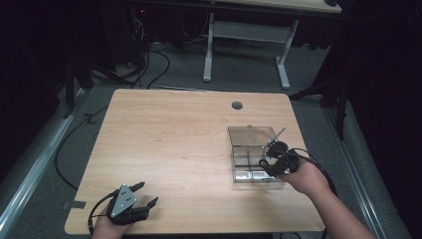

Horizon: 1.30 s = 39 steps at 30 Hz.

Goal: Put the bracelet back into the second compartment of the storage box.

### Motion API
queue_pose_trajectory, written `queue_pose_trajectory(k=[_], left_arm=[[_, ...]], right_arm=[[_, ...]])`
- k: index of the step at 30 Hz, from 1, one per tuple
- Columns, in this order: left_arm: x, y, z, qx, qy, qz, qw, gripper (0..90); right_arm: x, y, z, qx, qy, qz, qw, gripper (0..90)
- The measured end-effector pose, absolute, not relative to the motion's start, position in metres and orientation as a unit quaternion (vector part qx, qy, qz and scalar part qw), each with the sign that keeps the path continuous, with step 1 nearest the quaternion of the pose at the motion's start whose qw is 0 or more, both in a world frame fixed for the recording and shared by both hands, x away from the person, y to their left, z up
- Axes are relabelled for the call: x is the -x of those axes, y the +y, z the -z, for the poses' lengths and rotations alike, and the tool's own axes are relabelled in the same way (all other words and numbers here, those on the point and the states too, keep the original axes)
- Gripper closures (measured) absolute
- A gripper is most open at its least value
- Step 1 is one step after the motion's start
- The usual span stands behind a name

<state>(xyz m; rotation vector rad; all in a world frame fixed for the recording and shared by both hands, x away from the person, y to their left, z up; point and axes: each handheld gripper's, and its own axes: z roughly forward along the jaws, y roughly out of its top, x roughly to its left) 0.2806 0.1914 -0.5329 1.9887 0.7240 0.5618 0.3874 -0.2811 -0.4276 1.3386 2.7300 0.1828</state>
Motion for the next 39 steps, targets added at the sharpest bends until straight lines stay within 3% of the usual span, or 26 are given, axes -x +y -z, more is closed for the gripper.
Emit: queue_pose_trajectory(k=[17, 39], left_arm=[[-0.281, 0.192, 0.533, -0.806, 0.295, -0.226, 0.460, 30.8], [-0.281, 0.191, 0.533, -0.809, 0.291, -0.224, 0.459, 30.8]], right_arm=[[-0.445, -0.264, 0.447, -0.429, 0.901, -0.046, 0.046, 71.6], [-0.467, -0.263, 0.474, -0.449, 0.893, -0.016, 0.022, 71.8]])
